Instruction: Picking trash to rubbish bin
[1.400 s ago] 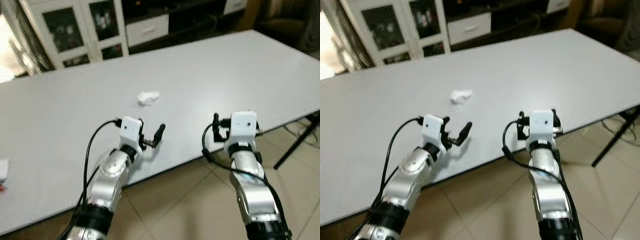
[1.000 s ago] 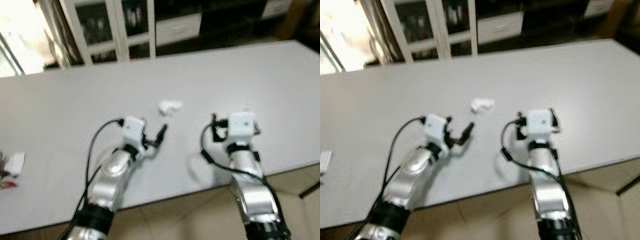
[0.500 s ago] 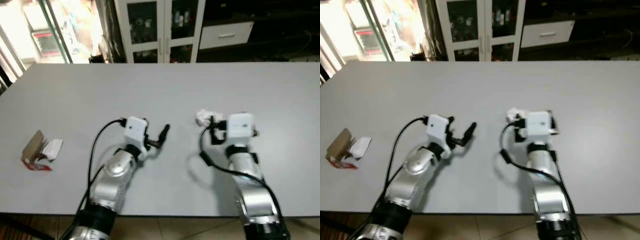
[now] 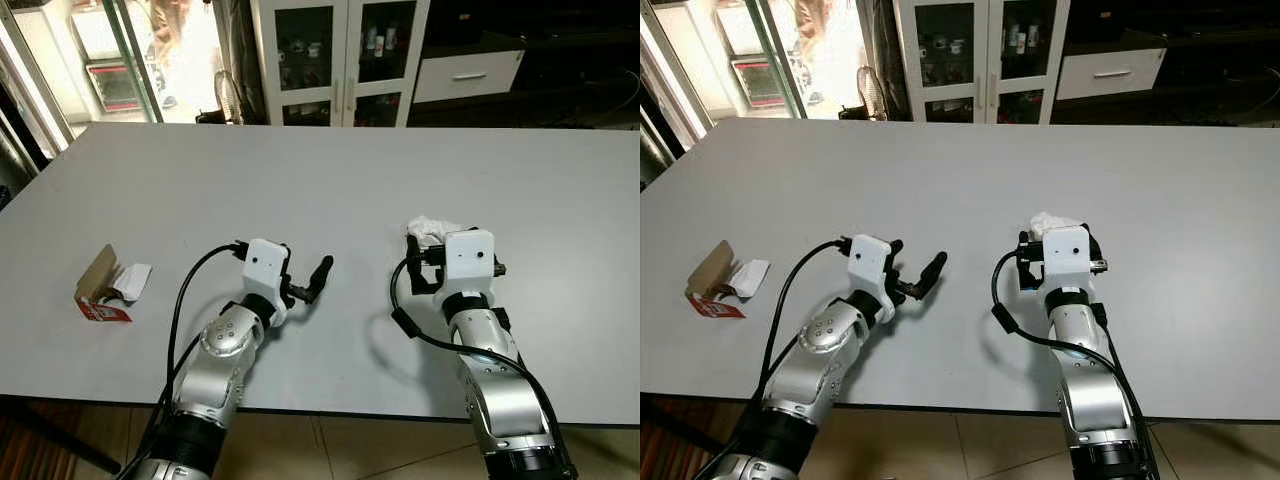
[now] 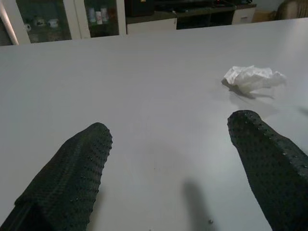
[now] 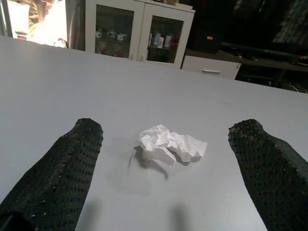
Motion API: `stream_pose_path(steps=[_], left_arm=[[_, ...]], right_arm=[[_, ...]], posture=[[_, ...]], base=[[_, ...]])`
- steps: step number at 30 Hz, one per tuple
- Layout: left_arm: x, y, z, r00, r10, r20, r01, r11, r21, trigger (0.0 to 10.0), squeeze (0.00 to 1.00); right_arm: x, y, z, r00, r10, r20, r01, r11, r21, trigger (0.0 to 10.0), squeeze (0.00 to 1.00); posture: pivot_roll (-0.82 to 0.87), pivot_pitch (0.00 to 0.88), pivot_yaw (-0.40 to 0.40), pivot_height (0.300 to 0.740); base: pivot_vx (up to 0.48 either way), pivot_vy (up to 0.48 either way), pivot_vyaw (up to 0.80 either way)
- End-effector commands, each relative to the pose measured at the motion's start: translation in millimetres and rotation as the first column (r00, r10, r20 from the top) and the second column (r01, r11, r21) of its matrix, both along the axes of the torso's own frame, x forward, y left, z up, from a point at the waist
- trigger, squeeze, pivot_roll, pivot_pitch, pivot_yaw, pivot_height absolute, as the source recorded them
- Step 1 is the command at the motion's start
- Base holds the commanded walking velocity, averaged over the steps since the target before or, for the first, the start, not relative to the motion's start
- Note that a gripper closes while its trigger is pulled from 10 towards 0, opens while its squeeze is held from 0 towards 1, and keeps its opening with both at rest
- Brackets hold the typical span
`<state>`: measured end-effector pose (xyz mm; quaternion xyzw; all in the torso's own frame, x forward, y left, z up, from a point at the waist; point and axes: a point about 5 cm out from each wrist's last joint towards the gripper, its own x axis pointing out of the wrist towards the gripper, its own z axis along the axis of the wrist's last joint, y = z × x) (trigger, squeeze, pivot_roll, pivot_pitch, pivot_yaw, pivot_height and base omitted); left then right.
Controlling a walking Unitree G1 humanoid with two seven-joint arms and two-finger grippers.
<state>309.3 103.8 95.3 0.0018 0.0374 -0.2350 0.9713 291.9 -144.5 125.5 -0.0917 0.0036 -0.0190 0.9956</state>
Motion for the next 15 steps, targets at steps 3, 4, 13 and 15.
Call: stream_pose_path(steps=[3, 4, 13, 15], left_arm=[[-1.0, -1.5, 4.2, 1.0, -0.006, 0.002, 0.006, 1.0, -0.009, 10.0, 0.0], [-2.1, -2.3, 4.3, 1.0, -0.012, 0.0, 0.012, 1.0, -0.011, 10.0, 0.0], [-10.5, 4.9, 7.5, 0.998, -0.06, 0.011, 0.059, 0.997, 0.043, 10.0, 0.0], [-11.7, 6.3, 8.7, 0.998, -0.067, 0.01, 0.066, 0.997, 0.05, 10.0, 0.0]], right_arm=[[-0.4, -8.4, -2.6, 0.998, -0.053, -0.024, 0.054, 0.998, 0.032, 10.0, 0.0], [-0.5, -8.7, -3.2, 0.998, -0.058, -0.027, 0.059, 0.998, 0.038, 10.0, 0.0], [-2.5, 2.7, -2.9, 0.999, -0.052, -0.016, 0.053, 0.997, 0.059, 10.0, 0.0], [-3.1, 4.5, -4.3, 0.998, -0.053, -0.019, 0.054, 0.996, 0.066, 10.0, 0.0]], posture=[[-0.06, 0.068, 0.05, 0.74], [-0.06, 0.072, 0.056, 0.74], [-0.02, 0.125, 0.093, 0.74], [-0.01, 0.135, 0.098, 0.74]], base=[[0.0, 0.0, 0.0], [0.0, 0.0, 0.0], [0.0, 0.0, 0.0], [0.0, 0.0, 0.0]])
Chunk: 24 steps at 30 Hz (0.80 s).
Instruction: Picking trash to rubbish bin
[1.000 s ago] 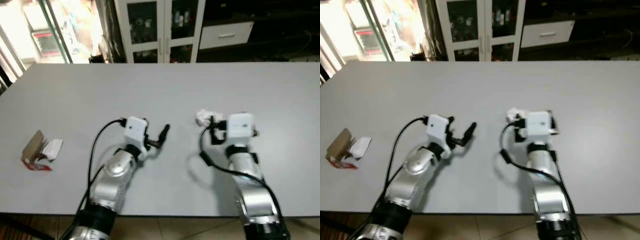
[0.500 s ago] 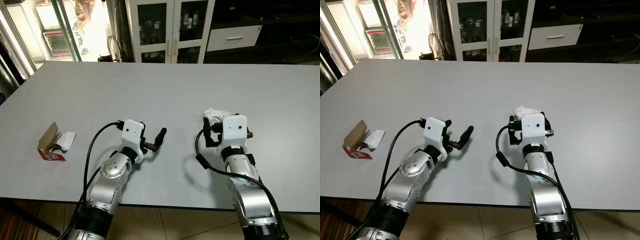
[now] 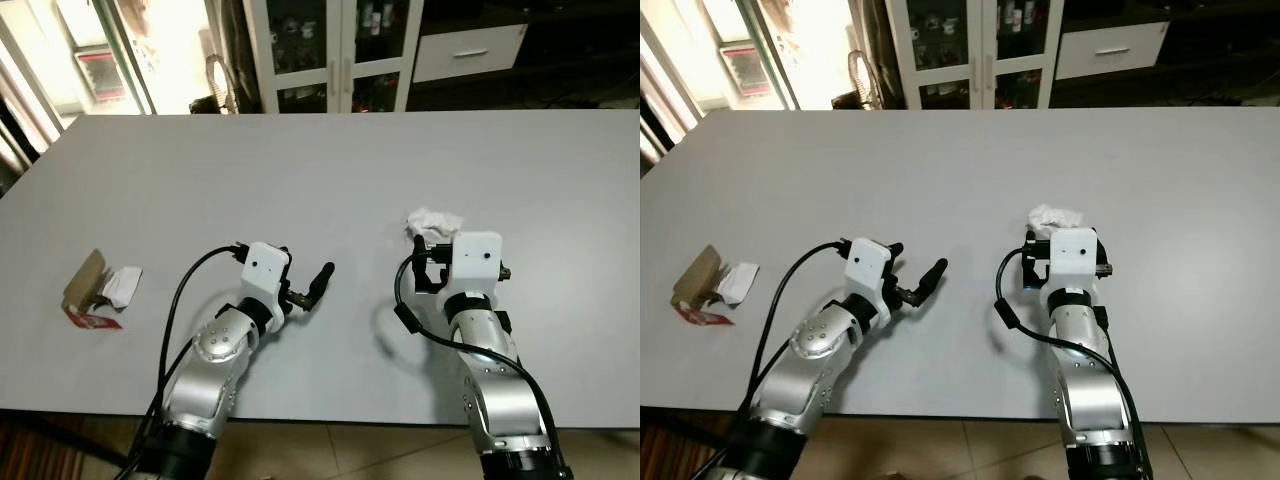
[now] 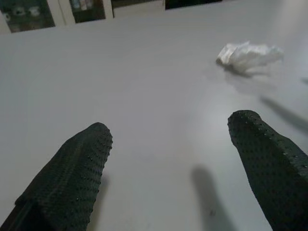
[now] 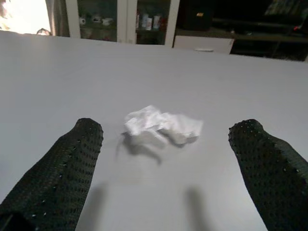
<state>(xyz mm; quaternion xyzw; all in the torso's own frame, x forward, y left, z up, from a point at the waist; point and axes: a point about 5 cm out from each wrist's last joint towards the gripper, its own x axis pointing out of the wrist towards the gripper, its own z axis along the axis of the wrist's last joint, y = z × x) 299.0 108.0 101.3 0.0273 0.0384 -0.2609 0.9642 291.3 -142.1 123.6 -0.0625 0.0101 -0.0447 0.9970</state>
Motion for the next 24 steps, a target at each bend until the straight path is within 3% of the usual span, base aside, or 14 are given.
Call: stream_pose_path(steps=[1, 5, 14, 24], left_arm=[[-4.2, 4.2, 4.8, 1.0, -0.017, -0.001, 0.017, 1.0, 0.008, 10.0, 0.0], [-11.7, 9.1, 9.7, 1.0, -0.021, -0.001, 0.021, 1.0, 0.003, 10.0, 0.0], [-25.9, 20.1, 12.8, 0.998, -0.051, -0.024, 0.052, 0.998, 0.025, 10.0, 0.0], [-29.2, 9.2, 36.5, 0.972, -0.231, -0.044, 0.225, 0.969, -0.099, 10.0, 0.0]], right_arm=[[-3.3, 5.0, -4.2, 1.0, -0.001, -0.015, 0.001, 1.0, 0.018, 10.0, 0.0], [-2.7, 9.5, -4.9, 1.0, -0.003, -0.011, 0.003, 1.0, 0.022, 10.0, 0.0], [8.9, 2.3, 5.2, 0.998, -0.047, 0.045, 0.048, 0.999, -0.013, 10.0, 0.0], [13.2, -5.5, 14.0, 0.995, -0.06, 0.085, 0.066, 0.996, -0.06, 10.0, 0.0]], posture=[[0.01, 0.156, 0.107, 0.74], [0.04, 0.189, 0.126, 0.74], [0.09, 0.218, 0.149, 0.74], [0.08, 0.212, 0.134, 0.74]], base=[[0.0, 0.0, 0.0], [0.0, 0.0, 0.0], [0.0, 0.0, 0.0], [0.0, 0.0, 0.0]])
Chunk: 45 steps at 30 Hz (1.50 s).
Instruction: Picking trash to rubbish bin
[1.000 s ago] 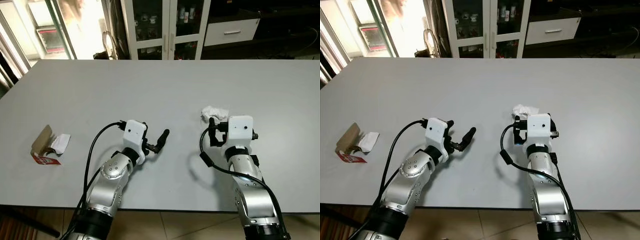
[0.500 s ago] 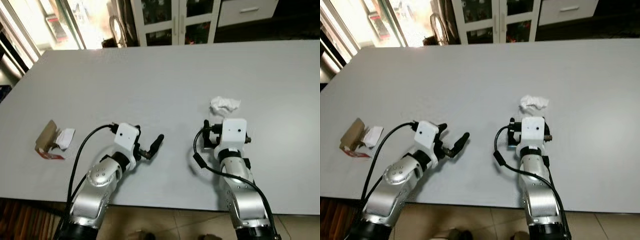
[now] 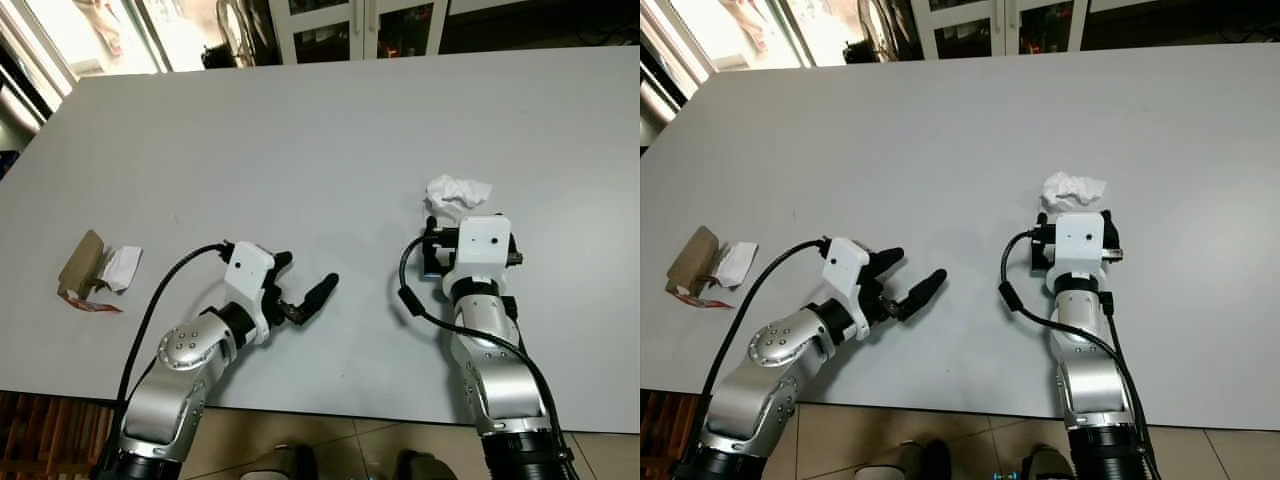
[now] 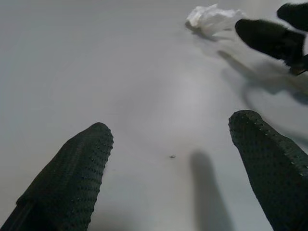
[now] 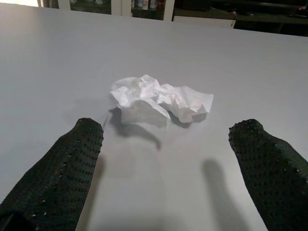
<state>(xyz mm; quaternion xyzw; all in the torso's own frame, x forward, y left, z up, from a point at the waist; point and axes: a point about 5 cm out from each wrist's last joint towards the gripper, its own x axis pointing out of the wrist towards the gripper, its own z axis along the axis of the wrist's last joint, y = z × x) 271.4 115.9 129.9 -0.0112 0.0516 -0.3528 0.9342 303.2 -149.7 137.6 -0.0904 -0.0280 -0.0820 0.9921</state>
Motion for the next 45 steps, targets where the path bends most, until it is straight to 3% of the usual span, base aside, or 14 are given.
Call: stream_pose_path(steps=[1, 5, 11, 24, 45], left_arm=[[-2.1, 0.8, 10.0, 0.998, -0.055, -0.005, 0.055, 0.998, -0.032, 10.0, 0.0], [-10.8, -2.6, 17.3, 0.985, -0.173, -0.02, 0.172, 0.984, -0.041, 10.0, 0.0], [-24.7, 2.1, 12.9, 0.964, -0.265, -0.032, 0.267, 0.962, 0.055, 10.0, 0.0], [-15.9, 16.5, -0.8, 0.99, -0.144, -0.006, 0.144, 0.979, 0.145, 10.0, 0.0], [-25.5, 17.6, -2.7, 0.972, -0.233, -0.012, 0.23, 0.951, 0.207, 10.0, 0.0]], right_arm=[[1.5, 2.0, 0.1, 1.0, 0.006, 0.005, -0.006, 1.0, -0.004, 10.0, 0.0], [0.7, 0.5, -0.1, 1.0, 0.006, 0.005, -0.006, 1.0, -0.013, 10.0, 0.0], [1.1, -0.1, 0.8, 1.0, 0.008, 0.009, -0.008, 1.0, -0.02, 10.0, 0.0], [4.5, 0.6, 3.2, 1.0, 0.012, 0.021, -0.011, 1.0, -0.026, 10.0, 0.0], [27.6, -4.4, 30.5, 0.995, 0.01, 0.096, -0.008, 1.0, -0.023, 10.0, 0.0]], posture=[[0.08, 0.212, 0.134, 0.74], [0.07, 0.21, 0.122, 0.74], [0.07, 0.214, 0.115, 0.74], [0.08, 0.214, 0.112, 0.74], [0.1, 0.236, 0.126, 0.74]], base=[[0.0, 0.0, 0.0], [0.0, 0.0, 0.0], [0.0, 0.0, 0.0], [0.0, 0.0, 0.0], [0.0, 0.0, 0.0]])
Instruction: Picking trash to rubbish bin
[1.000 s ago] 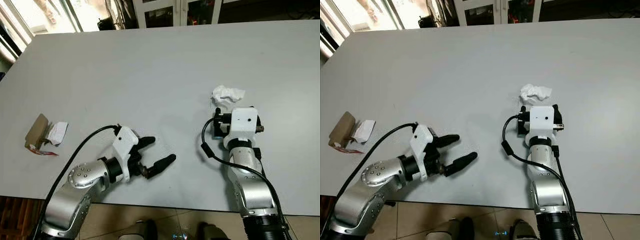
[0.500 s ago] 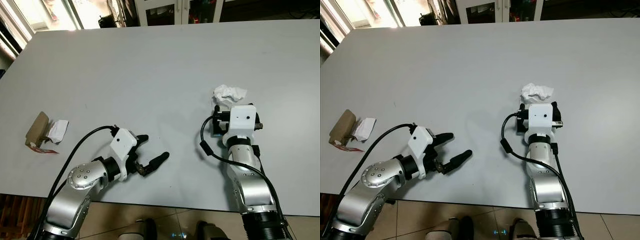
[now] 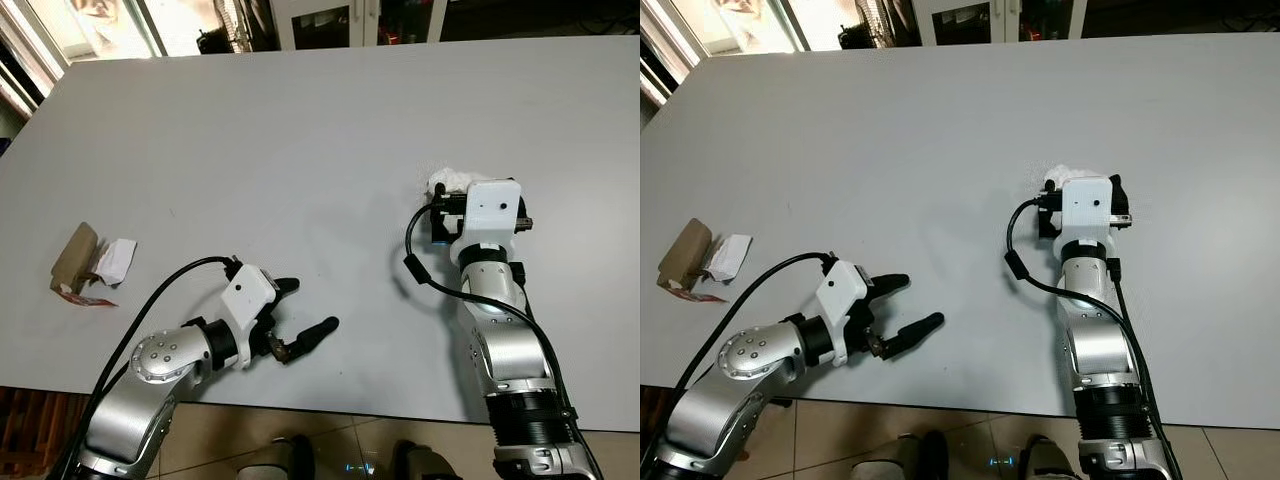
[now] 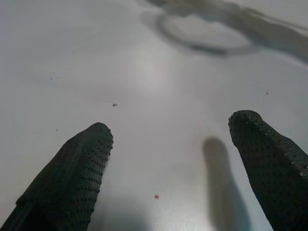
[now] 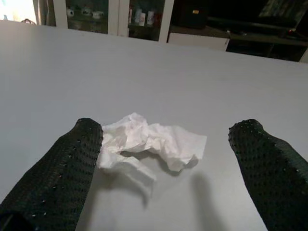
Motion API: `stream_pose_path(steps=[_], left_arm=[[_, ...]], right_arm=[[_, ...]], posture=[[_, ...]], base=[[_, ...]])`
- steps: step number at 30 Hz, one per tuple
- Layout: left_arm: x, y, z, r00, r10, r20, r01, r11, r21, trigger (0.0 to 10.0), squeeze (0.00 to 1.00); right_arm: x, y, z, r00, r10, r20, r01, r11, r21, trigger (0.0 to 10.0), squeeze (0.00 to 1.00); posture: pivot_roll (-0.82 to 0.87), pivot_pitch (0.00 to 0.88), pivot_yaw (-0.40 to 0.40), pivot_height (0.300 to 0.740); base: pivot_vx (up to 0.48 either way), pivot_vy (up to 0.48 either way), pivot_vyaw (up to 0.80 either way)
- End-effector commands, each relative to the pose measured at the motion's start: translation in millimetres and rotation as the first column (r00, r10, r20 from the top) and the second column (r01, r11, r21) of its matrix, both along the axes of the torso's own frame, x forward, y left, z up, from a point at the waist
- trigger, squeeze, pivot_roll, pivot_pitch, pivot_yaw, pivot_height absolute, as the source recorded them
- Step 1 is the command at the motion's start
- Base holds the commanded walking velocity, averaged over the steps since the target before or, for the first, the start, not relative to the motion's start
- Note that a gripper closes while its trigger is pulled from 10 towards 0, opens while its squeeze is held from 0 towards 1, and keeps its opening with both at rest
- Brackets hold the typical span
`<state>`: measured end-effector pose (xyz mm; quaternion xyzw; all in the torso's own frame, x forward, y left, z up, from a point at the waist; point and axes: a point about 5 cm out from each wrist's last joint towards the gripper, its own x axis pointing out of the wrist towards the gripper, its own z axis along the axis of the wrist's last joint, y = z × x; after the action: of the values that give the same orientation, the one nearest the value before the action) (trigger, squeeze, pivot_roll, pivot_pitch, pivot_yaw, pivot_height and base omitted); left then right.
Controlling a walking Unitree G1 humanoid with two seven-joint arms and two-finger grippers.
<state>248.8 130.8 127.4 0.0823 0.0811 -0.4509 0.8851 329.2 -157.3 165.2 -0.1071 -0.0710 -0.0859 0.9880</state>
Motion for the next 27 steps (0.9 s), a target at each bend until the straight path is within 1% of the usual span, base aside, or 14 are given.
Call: stream_pose_path(steps=[1, 3, 7, 9, 10, 12, 13, 16, 18, 21, 24, 25, 27], left_arm=[[-2.9, 2.7, -0.3, 1.0, -0.007, 0.007, 0.007, 1.0, 0.024, 10.0, 0.0], [-2.9, 4.7, -0.2, 1.0, -0.008, 0.006, 0.008, 1.0, 0.03, 10.0, 0.0], [-1.6, 5.2, 1.1, 1.0, -0.007, 0.008, 0.007, 0.999, 0.033, 10.0, 0.0], [-1.6, 5.4, 1.3, 1.0, -0.007, 0.008, 0.007, 0.999, 0.032, 10.0, 0.0], [-2.0, 5.6, 1.4, 1.0, -0.006, 0.007, 0.005, 0.999, 0.033, 10.0, 0.0], [-2.3, 5.7, 1.4, 1.0, -0.005, 0.007, 0.005, 0.999, 0.034, 10.0, 0.0], [-3.1, 5.9, 1.7, 1.0, -0.003, 0.007, 0.003, 0.999, 0.034, 10.0, 0.0], [-3.7, 6.2, 1.8, 1.0, -0.001, 0.006, 0.001, 0.999, 0.035, 10.0, 0.0], [-4.9, 6.8, 1.8, 1.0, 0.008, 0.005, -0.008, 0.999, 0.033, 10.0, 0.0], [-5.8, 6.7, 1.9, 1.0, 0.01, 0.004, -0.01, 0.999, 0.032, 10.0, 0.0], [-6.1, 6.1, 1.7, 1.0, 0.012, 0.004, -0.012, 0.999, 0.031, 10.0, 0.0], [-6.1, 5.9, 1.6, 1.0, 0.013, 0.004, -0.013, 0.999, 0.031, 10.0, 0.0], [-6.0, 5.5, 1.6, 1.0, 0.015, 0.004, -0.015, 0.999, 0.03, 10.0, 0.0]], right_arm=[[1.6, 3.2, 2.9, 1.0, 0.012, 0.013, -0.012, 1.0, 0.018, 10.0, 0.0], [6.5, 5.9, 7.7, 1.0, 0.016, 0.026, -0.017, 1.0, 0.026, 10.0, 0.0], [14.5, 10.8, 7.9, 0.999, 0.036, 0.016, -0.036, 0.999, 0.04, 10.0, 0.0], [15.5, 11.5, 7.8, 0.999, 0.04, 0.014, -0.04, 0.998, 0.042, 10.0, 0.0], [20.8, 12.7, 5.9, 0.999, 0.054, -0.007, -0.053, 0.997, 0.063, 10.0, 0.0], [23.2, 13.0, 5.1, 0.998, 0.059, -0.017, -0.058, 0.996, 0.073, 10.0, 0.0], [27.9, 12.9, 2.5, 0.997, 0.068, -0.044, -0.064, 0.993, 0.096, 10.0, 0.0], [31.1, 12.1, 0.2, 0.996, 0.068, -0.062, -0.061, 0.992, 0.109, 10.0, 0.0], [36.7, 9.9, -6.3, 0.992, 0.065, -0.11, -0.047, 0.987, 0.155, 10.0, 0.0], [40.0, 7.3, -7.7, 0.99, 0.067, -0.125, -0.047, 0.986, 0.159, 10.0, 0.0], [43.4, 5.1, -12.1, 0.985, 0.079, -0.154, -0.048, 0.979, 0.196, 10.0, 0.0], [44.5, 3.9, -13.7, 0.983, 0.08, -0.163, -0.048, 0.98, 0.195, 10.0, 0.0], [47.0, 1.9, -21.3, 0.974, 0.099, -0.204, -0.052, 0.973, 0.224, 10.0, 0.0]], posture=[[0.1, 0.236, 0.126, 0.74], [0.11, 0.235, 0.133, 0.74], [0.11, 0.24, 0.135, 0.74], [0.11, 0.24, 0.135, 0.74], [0.12, 0.243, 0.136, 0.74], [0.12, 0.245, 0.136, 0.74], [0.12, 0.247, 0.136, 0.74], [0.13, 0.249, 0.135, 0.74], [0.13, 0.253, 0.135, 0.74], [0.14, 0.257, 0.134, 0.74], [0.14, 0.258, 0.134, 0.74], [0.14, 0.258, 0.134, 0.74], [0.14, 0.258, 0.134, 0.74]], base=[[0.0, 0.0, 0.0], [0.0, 0.0, 0.0], [0.0, 0.0, 0.0], [0.0, 0.0, 0.0], [0.0, 0.0, 0.0], [0.0, 0.0, 0.0], [0.0, 0.0, 0.0], [0.0, 0.0, 0.0], [0.0, 0.0, 0.0], [0.0, 0.0, 0.0], [0.0, 0.0, 0.0], [0.0, 0.0, 0.0], [0.0, 0.0, 0.0]])
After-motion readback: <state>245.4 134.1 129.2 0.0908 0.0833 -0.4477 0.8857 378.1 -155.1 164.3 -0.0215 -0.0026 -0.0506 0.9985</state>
